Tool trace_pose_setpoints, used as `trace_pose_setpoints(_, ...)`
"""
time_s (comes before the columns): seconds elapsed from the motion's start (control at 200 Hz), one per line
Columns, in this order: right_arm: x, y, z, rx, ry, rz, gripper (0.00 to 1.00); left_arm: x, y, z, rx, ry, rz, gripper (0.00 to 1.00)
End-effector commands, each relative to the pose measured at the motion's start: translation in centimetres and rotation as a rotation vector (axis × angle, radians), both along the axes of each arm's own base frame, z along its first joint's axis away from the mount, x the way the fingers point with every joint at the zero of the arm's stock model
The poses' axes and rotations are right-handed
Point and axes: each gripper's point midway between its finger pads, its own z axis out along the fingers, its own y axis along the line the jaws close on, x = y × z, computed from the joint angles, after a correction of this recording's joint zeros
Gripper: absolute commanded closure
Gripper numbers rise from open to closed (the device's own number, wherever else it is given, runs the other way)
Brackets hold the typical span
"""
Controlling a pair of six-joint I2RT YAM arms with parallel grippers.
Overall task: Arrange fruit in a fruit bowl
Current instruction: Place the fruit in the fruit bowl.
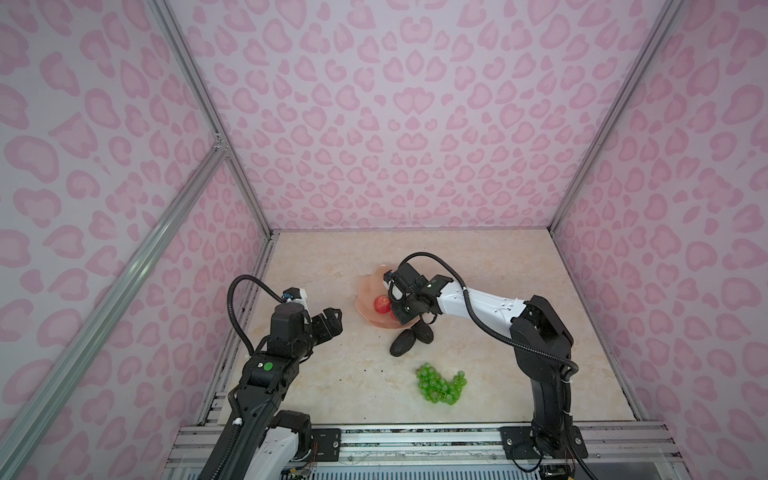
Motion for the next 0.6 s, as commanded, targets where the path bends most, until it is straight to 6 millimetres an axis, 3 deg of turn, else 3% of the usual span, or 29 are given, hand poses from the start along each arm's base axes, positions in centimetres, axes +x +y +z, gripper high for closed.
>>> trace_pose_setpoints(0.0,0.2,0.2,0.3,0.005,-0.015,0.012,0.57,-1.2,-2.0,-2.0,-0.036,0.07,-0.086,0.11)
trace_pose_setpoints(0.17,0.5,-0.2,1.4,0.015,-0.02,0.0,0.46,-2.0,-4.8,-4.2,0.005,0.123,-0.171,0.11)
trace_pose_setpoints(0.355,1.1,-1.5,5.2,0.147,-0.028,-0.058,0.42,-2.2,-8.8,-5.5,0.027,0.131,-0.286,0.11)
trace_pose_setpoints(0.405,1.6,-2.2,6.8,0.184,-0.043,-0.084,0.41,-2.2,-9.9,-5.6,0.045,0.125,-0.329,0.11)
trace_pose_setpoints(0.44,1.2,-3.1,6.3,0.184,-0.027,-0.1,0.4,-2.2,-10.7,-5.7,0.063,0.122,-0.358,0.11)
trace_pose_setpoints(0.595,1.7,-6.3,9.6,0.305,-0.056,-0.19,0.33,-1.9,-14.2,-6.7,0.119,0.121,-0.468,0.11)
